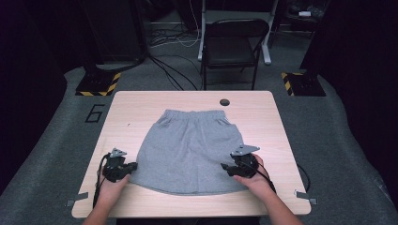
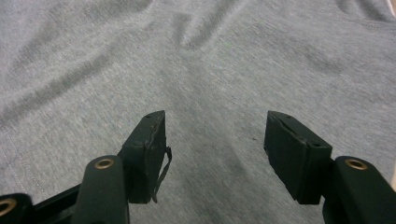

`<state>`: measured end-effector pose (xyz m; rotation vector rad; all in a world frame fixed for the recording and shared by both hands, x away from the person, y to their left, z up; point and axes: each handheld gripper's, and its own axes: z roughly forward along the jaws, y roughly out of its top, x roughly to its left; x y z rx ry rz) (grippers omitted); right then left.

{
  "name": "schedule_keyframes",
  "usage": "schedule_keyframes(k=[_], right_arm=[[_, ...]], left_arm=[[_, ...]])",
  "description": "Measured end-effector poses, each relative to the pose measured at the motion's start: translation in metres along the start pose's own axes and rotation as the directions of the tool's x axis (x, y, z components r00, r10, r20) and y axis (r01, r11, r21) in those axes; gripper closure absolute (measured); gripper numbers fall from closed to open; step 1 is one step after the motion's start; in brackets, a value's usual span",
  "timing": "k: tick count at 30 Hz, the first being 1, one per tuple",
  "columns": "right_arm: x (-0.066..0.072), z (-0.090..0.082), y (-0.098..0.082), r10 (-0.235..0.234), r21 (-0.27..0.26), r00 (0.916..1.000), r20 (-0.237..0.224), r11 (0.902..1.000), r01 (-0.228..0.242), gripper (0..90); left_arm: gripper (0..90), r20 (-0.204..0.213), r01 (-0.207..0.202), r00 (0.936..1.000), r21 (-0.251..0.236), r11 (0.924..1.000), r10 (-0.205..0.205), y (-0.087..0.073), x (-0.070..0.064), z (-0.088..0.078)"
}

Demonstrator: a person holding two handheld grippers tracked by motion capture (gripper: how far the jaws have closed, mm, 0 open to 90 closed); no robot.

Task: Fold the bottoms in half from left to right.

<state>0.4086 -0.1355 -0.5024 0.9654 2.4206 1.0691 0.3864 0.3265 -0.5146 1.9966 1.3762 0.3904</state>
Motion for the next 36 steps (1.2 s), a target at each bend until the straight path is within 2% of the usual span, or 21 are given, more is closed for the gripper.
schedule_keyframes(k=[4, 5, 8, 9, 14, 16, 19, 20, 22, 26, 27, 28, 32, 35, 36], right_arm=[[-0.001, -0.001, 0.0, 0.0, -0.009, 1.0, 0.001, 1.0, 0.0, 38.5], [-0.001, -0.001, 0.0, 0.0, -0.008, 1.0, 0.001, 1.0, 0.0, 38.5], [-0.001, -0.002, 0.0, 0.009, -0.009, 1.0, 0.004, 0.9999, -0.009, 38.5], [-0.002, -0.001, 0.0, 0.002, -0.016, 1.0, 0.005, 0.9999, -0.001, 38.5], [-0.001, -0.002, 0.0, 0.009, -0.013, 1.0, 0.002, 0.9999, -0.009, 38.5], [-0.001, -0.002, 0.0, 0.0, -0.013, 1.0, 0.001, 0.9999, 0.0, 38.5], [-0.001, -0.003, 0.0, 0.0, -0.019, 0.9999, 0.011, 0.9998, 0.0, 38.4], [-0.001, -0.002, 0.0, 0.007, -0.032, 0.9999, 0.011, 0.9995, -0.007, 38.4], [-0.001, -0.003, 0.001, 0.009, -0.025, 0.9999, 0.008, 0.9996, -0.008, 38.4], [-0.001, -0.004, 0.001, 0.011, -0.019, 0.9999, 0.009, 0.9998, -0.011, 38.5], [-0.001, -0.004, 0.0, 0.017, -0.023, 0.9998, 0.008, 0.9996, -0.017, 38.5], [-0.002, -0.005, 0.0, 0.02, -0.023, 0.9998, 0.004, 0.9995, -0.02, 38.4], [-0.003, -0.006, 0.0, 0.019, -0.026, 0.9998, 0.003, 0.9995, -0.019, 38.5], [-0.003, -0.006, 0.001, 0.03, -0.035, 0.9995, 0.006, 0.9989, -0.03, 38.4], [-0.004, -0.006, 0.001, 0.032, -0.036, 0.9995, 0.006, 0.9989, -0.031, 38.5]], left_arm=[[86.5, 0.005, 0.002, 1.0, 0.007, 1.0, -0.002, 0.001, 0.0, 0.0], [86.6, 0.009, 0.019, 0.9998, -0.009, 0.9998, -0.019, 0.001, -0.001, -0.001], [86.7, 0.012, 0.011, 0.9999, -0.003, 0.9999, -0.011, 0.003, 0.0, -0.004], [86.7, 0.026, 0.022, 0.9994, -0.03, 0.9993, -0.021, 0.005, -0.001, -0.006], [86.9, 0.053, 0.034, 0.9981, -0.05, 0.9982, -0.032, 0.01, -0.005, -0.011], [87.1, 0.066, 0.019, 0.9977, -0.049, 0.9986, -0.015, 0.014, -0.006, -0.013], [87.2, 0.107, 0.009, 0.9942, -0.058, 0.9983, -0.002, 0.027, -0.012, -0.018], [87.2, 0.111, 0.002, 0.9938, -0.062, 0.9981, 0.005, 0.031, -0.015, -0.018], [87.3, 0.122, -0.01, 0.9923, -0.055, 0.9985, 0.016, 0.034, -0.018, -0.019], [87.3, 0.144, -0.053, 0.9875, -0.074, 0.9958, 0.063, 0.052, -0.029, -0.022], [87.3, 0.149, -0.053, 0.9867, -0.083, 0.9952, 0.065, 0.056, -0.032, -0.022], [87.3, 0.164, -0.077, 0.9825, -0.076, 0.9942, 0.088, 0.066, -0.038, -0.023], [87.4, 0.169, -0.104, 0.9786, -0.085, 0.9909, 0.118, 0.076, -0.047, -0.021], [87.4, 0.191, -0.131, 0.9709, -0.081, 0.9881, 0.144, 0.083, -0.055, -0.019], [87.4, 0.202, -0.133, 0.968, -0.092, 0.9868, 0.149, 0.086, -0.062, -0.015]])
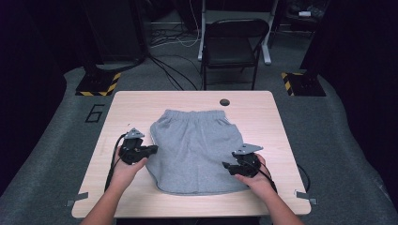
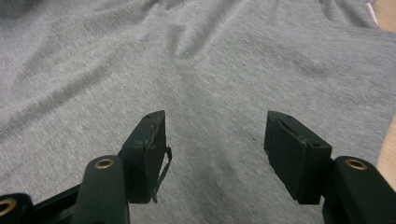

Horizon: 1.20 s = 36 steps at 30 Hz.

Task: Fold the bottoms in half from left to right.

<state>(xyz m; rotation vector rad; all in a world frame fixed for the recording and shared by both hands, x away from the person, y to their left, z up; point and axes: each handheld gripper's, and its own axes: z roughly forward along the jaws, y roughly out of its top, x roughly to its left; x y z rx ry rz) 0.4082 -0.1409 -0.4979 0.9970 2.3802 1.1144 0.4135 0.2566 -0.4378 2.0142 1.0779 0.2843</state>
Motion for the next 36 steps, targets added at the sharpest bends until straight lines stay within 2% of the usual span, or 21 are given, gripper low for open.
schedule_keyframes(k=[2, 4, 7, 8, 10, 11, 12, 13, 15, 16, 17, 19, 21, 25, 26, 27, 28, 29, 33, 34, 36], right_arm=[[0.0, 0.0, 0.0, -0.001, 0.003, 1.0, -0.001, 1.0, 0.001, 38.5], [0.0, 0.0, 0.0, -0.001, 0.002, 1.0, -0.001, 1.0, 0.001, 38.5], [0.0, 0.0, 0.0, -0.001, 0.001, 1.0, 0.0, 1.0, 0.001, 38.5], [0.0, 0.001, 0.0, 0.001, -0.006, 1.0, 0.002, 1.0, -0.001, 38.5], [0.0, 0.001, 0.0, 0.0, -0.005, 1.0, 0.002, 1.0, 0.0, 38.5], [0.0, 0.001, 0.0, 0.001, -0.005, 1.0, 0.002, 1.0, 0.0, 38.5], [0.0, 0.001, 0.0, 0.001, -0.006, 1.0, 0.001, 1.0, -0.001, 38.5], [0.0, 0.001, 0.0, 0.001, -0.006, 1.0, 0.001, 1.0, -0.001, 38.5], [0.0, 0.001, 0.0, -0.001, -0.007, 1.0, -0.002, 1.0, 0.001, 38.5], [-0.001, 0.001, 0.0, -0.003, -0.007, 1.0, -0.003, 1.0, 0.003, 38.5], [-0.001, 0.0, 0.0, -0.011, -0.004, 0.9999, -0.006, 0.9999, 0.011, 38.5], [-0.001, 0.0, 0.0, -0.009, -0.005, 0.9999, -0.005, 0.9999, 0.009, 38.5], [-0.001, 0.0, 0.0, -0.002, -0.003, 1.0, -0.007, 1.0, 0.002, 38.5], [-0.002, -0.001, 0.0, -0.002, -0.004, 1.0, -0.008, 1.0, 0.002, 38.5], [-0.001, -0.001, 0.0, 0.004, 0.0, 1.0, -0.008, 1.0, -0.004, 38.4], [-0.001, -0.001, 0.0, -0.001, -0.001, 1.0, -0.008, 1.0, 0.001, 38.4], [-0.001, -0.001, 0.0, -0.005, -0.001, 0.9999, -0.009, 1.0, 0.005, 38.5], [-0.001, 0.0, 0.0, -0.011, 0.001, 0.9999, -0.009, 0.9999, 0.011, 38.4], [0.0, 0.001, 0.0, -0.003, 0.003, 1.0, -0.007, 1.0, 0.003, 38.4], [0.0, 0.001, 0.0, -0.008, 0.003, 0.9999, -0.011, 1.0, 0.008, 38.4], [0.0, 0.001, 0.0, -0.008, 0.014, 0.9999, -0.011, 0.9999, 0.008, 38.4]], left_arm=[[87.4, 0.009, -0.016, 0.9998, 0.003, 0.9999, 0.016, 0.002, -0.003, 0.002], [87.4, 0.035, -0.033, 0.9988, 0.003, 0.9995, 0.033, 0.008, -0.015, 0.01], [87.5, 0.048, -0.048, 0.9977, -0.006, 0.9989, 0.048, 0.012, -0.021, 0.016], [87.5, 0.063, -0.067, 0.9958, -0.005, 0.9977, 0.067, 0.018, -0.028, 0.021], [87.4, 0.074, -0.062, 0.9954, -0.004, 0.9981, 0.062, 0.019, -0.032, 0.024], [87.5, 0.074, -0.077, 0.9942, -0.004, 0.997, 0.077, 0.022, -0.035, 0.027], [87.5, 0.096, -0.078, 0.9924, 0.004, 0.9969, 0.077, 0.025, -0.043, 0.034], [87.5, 0.096, -0.078, 0.9924, 0.004, 0.9969, 0.077, 0.025, -0.043, 0.034], [87.4, 0.118, -0.114, 0.9868, 0.02, 0.9933, 0.111, 0.029, -0.054, 0.046], [87.4, 0.118, -0.114, 0.9868, 0.02, 0.9933, 0.111, 0.029, -0.054, 0.046], [87.5, 0.131, -0.135, 0.9829, 0.034, 0.9903, 0.129, 0.03, -0.061, 0.054], [87.4, 0.136, -0.138, 0.9819, 0.037, 0.9898, 0.132, 0.029, -0.064, 0.059], [87.4, 0.16, -0.161, 0.976, 0.071, 0.9844, 0.148, 0.023, -0.074, 0.072], [87.4, 0.183, -0.155, 0.9738, 0.096, 0.9832, 0.136, 0.014, -0.081, 0.087], [87.4, 0.185, -0.153, 0.9741, 0.116, 0.9814, 0.131, 0.009, -0.081, 0.095], [87.4, 0.185, -0.153, 0.9741, 0.116, 0.9814, 0.131, 0.009, -0.081, 0.095], [87.4, 0.19, -0.13, 0.9762, 0.123, 0.984, 0.105, 0.005, -0.081, 0.103], [87.4, 0.19, -0.132, 0.9761, 0.13, 0.9827, 0.106, 0.004, -0.08, 0.106], [87.2, 0.181, -0.13, 0.978, 0.143, 0.9811, 0.103, 0.001, -0.079, 0.114], [86.9, 0.172, -0.12, 0.9806, 0.151, 0.9812, 0.094, 0.0, -0.079, 0.118], [84.4, 0.172, -0.119, 0.9805, 0.138, 0.9833, 0.094, 0.0, -0.079, 0.117]])
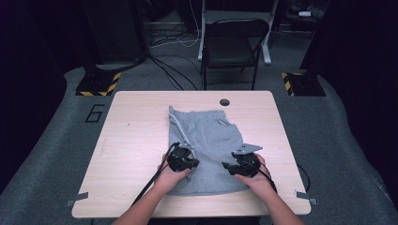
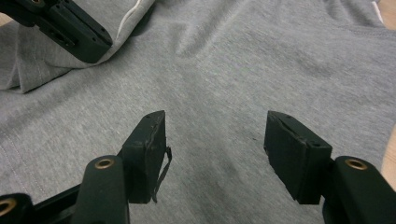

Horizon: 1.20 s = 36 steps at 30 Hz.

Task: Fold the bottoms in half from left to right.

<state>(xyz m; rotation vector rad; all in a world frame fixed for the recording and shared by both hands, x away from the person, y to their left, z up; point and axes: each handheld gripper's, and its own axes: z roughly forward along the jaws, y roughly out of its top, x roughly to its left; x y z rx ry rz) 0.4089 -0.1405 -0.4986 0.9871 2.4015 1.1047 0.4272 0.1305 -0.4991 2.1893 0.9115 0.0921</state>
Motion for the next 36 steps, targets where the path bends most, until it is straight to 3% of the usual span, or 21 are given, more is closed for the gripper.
schedule_keyframes(k=[3, 6, 10, 11, 14, 16, 18, 20, 27, 30, 36], right_arm=[[0.0, 0.0, 0.0, -0.004, 0.0, 1.0, 0.0, 1.0, 0.004, 38.4], [0.0, 0.001, -0.001, -0.001, -0.001, 1.0, 0.002, 1.0, 0.001, 38.5], [0.006, 0.003, 0.002, 0.006, 0.023, 1.0, -0.003, 0.9997, -0.006, 41.3], [0.006, 0.003, 0.002, 0.006, 0.023, 1.0, -0.003, 0.9997, -0.006, 41.3], [0.019, 0.005, 0.013, 0.011, 0.017, 0.9994, -0.032, 0.9998, -0.01, 44.8], [0.023, 0.006, 0.017, -0.005, 0.012, 0.9993, -0.037, 0.9999, 0.006, 46.0], [0.033, 0.007, 0.023, -0.013, 0.004, 0.9979, -0.063, 0.9999, 0.013, 46.7], [0.048, 0.011, 0.032, -0.06, 0.004, 0.9948, -0.082, 0.9982, 0.061, 46.7], [0.069, 0.022, 0.053, -0.042, -0.025, 0.9893, -0.139, 0.9989, 0.039, 46.1], [0.081, 0.032, 0.062, -0.067, -0.037, 0.9812, -0.181, 0.9975, 0.061, 46.2], [0.095, 0.044, 0.065, -0.094, -0.023, 0.974, -0.206, 0.9956, 0.091, 45.0]], left_arm=[[77.4, 0.015, 0.014, 0.9998, -0.023, 0.9996, -0.013, 0.001, 0.0, -0.006], [65.3, -0.002, 0.004, 1.0, -0.047, 0.9989, -0.004, 0.002, 0.0, -0.022], [60.8, -0.032, -0.001, 0.9995, -0.087, 0.9962, -0.001, -0.005, 0.007, -0.049], [60.8, -0.031, 0.02, 0.9992, -0.099, 0.9949, -0.023, -0.009, 0.01, -0.055], [59.7, -0.065, 0.034, 0.997, -0.106, 0.9938, -0.041, -0.027, 0.022, -0.079], [59.8, -0.071, 0.057, 0.9954, -0.107, 0.9927, -0.064, -0.032, 0.024, -0.083], [59.8, -0.095, 0.047, 0.9938, -0.103, 0.9936, -0.057, -0.042, 0.031, -0.092], [59.4, -0.11, 0.054, 0.9918, -0.102, 0.9933, -0.065, -0.051, 0.036, -0.1], [58.9, -0.115, 0.065, 0.9904, -0.108, 0.9921, -0.077, -0.065, 0.044, -0.109], [59.0, -0.118, 0.09, 0.9877, -0.114, 0.9894, -0.103, -0.067, 0.049, -0.11], [58.9, -0.124, 0.093, 0.9863, -0.129, 0.9873, -0.109, -0.069, 0.051, -0.11]])
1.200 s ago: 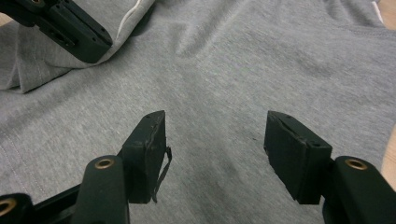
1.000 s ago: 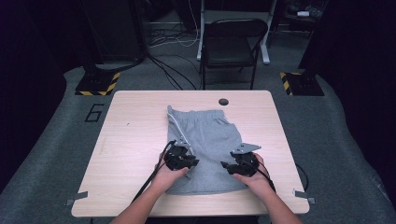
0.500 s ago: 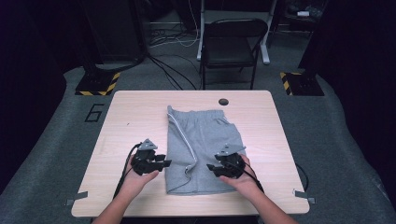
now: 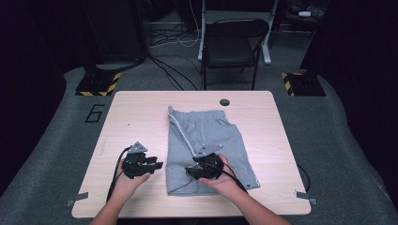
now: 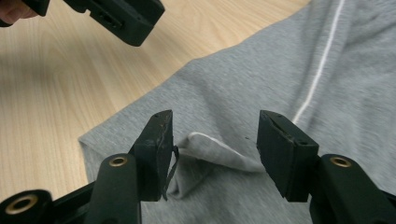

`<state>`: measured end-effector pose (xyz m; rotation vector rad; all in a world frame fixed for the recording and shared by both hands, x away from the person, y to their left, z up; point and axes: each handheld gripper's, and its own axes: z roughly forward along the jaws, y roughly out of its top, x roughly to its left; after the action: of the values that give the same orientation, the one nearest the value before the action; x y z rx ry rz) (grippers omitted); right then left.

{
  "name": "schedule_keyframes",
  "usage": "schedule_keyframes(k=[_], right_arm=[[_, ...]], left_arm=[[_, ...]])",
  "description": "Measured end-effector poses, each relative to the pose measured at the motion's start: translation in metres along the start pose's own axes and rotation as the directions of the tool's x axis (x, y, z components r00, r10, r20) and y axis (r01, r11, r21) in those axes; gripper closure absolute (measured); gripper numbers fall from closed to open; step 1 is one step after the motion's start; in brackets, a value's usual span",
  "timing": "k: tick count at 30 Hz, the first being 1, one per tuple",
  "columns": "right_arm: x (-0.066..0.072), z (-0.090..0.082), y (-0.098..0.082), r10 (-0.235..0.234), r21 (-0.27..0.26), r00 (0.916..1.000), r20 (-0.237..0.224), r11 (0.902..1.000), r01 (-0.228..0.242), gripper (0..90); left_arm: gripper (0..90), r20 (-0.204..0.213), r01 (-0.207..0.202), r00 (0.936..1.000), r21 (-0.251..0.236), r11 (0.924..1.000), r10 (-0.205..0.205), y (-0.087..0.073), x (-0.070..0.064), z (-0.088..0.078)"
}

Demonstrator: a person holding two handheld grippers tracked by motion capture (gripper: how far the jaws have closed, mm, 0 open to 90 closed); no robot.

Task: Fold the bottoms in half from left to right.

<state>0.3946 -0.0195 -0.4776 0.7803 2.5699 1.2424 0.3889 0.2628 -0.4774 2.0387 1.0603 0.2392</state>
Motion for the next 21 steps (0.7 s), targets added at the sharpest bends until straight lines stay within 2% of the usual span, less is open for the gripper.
schedule_keyframes(k=[4, 5, 6, 7, 8, 9, 10, 11, 12, 17, 19, 20, 21], right_arm=[[0.003, 0.006, 0.001, -0.01, 0.006, 1.0, 0.002, 0.9999, 0.01, 45.2], [0.002, 0.011, 0.0, -0.025, 0.033, 0.9997, 0.003, 0.9991, 0.025, 52.7], [0.002, 0.011, 0.0, -0.025, 0.033, 0.9997, 0.003, 0.9991, 0.025, 52.7], [0.0, 0.013, -0.002, -0.039, 0.057, 0.9992, -0.005, 0.9976, 0.039, 65.8], [0.0, 0.013, -0.002, -0.039, 0.057, 0.9992, -0.005, 0.9976, 0.039, 65.8], [0.001, 0.013, -0.002, -0.023, 0.062, 0.9996, -0.014, 0.9978, 0.023, 72.5], [-0.001, 0.01, -0.003, -0.051, 0.06, 0.9983, -0.027, 0.9968, 0.053, 83.9], [-0.001, 0.01, -0.003, -0.051, 0.06, 0.9983, -0.027, 0.9968, 0.053, 83.9], [-0.002, 0.007, -0.001, -0.055, 0.041, 0.9977, -0.04, 0.9976, 0.056, 89.3], [-0.003, -0.003, 0.001, -0.057, 0.016, 0.9975, -0.042, 0.9982, 0.058, 89.9], [-0.004, -0.008, 0.002, -0.036, 0.001, 0.9985, -0.04, 0.9993, 0.036, 90.0], [-0.007, -0.016, 0.003, -0.044, -0.015, 0.998, -0.046, 0.999, 0.043, 90.0], [-0.007, -0.016, 0.003, -0.044, -0.015, 0.998, -0.046, 0.999, 0.043, 90.0]], left_arm=[[58.9, 0.001, 0.011, 0.9999, 0.0, 0.9999, -0.011, 0.0, 0.001, -0.001], [58.9, -0.002, 0.021, 0.9998, -0.001, 0.9998, -0.021, -0.001, 0.0, -0.001], [58.9, -0.002, 0.021, 0.9998, -0.001, 0.9998, -0.021, -0.001, 0.0, -0.001], [58.9, -0.005, 0.025, 0.9997, -0.01, 0.9996, -0.025, -0.002, 0.0, 0.0], [58.9, 0.0, 0.022, 0.9998, 0.004, 0.9998, -0.022, -0.001, 0.0, 0.0], [58.9, 0.001, 0.016, 0.9999, 0.007, 0.9999, -0.016, -0.001, 0.0, 0.0], [59.0, -0.005, 0.02, 0.9998, -0.003, 0.9998, -0.02, -0.002, 0.0, 0.002], [59.0, -0.005, 0.02, 0.9998, -0.003, 0.9998, -0.02, -0.002, 0.0, 0.002], [59.0, 0.004, 0.014, 0.9999, 0.019, 0.9997, -0.014, -0.002, 0.001, 0.002], [59.0, -0.006, 0.012, 0.9999, 0.008, 0.9999, -0.012, -0.003, 0.0, 0.004], [59.1, -0.007, 0.012, 0.9999, 0.006, 0.9999, -0.012, -0.003, -0.001, 0.004], [59.1, -0.008, 0.012, 0.9999, 0.007, 0.9999, -0.012, -0.003, -0.001, 0.004], [59.1, -0.008, 0.004, 1.0, 0.012, 0.9999, -0.004, -0.003, 0.0, 0.004]])
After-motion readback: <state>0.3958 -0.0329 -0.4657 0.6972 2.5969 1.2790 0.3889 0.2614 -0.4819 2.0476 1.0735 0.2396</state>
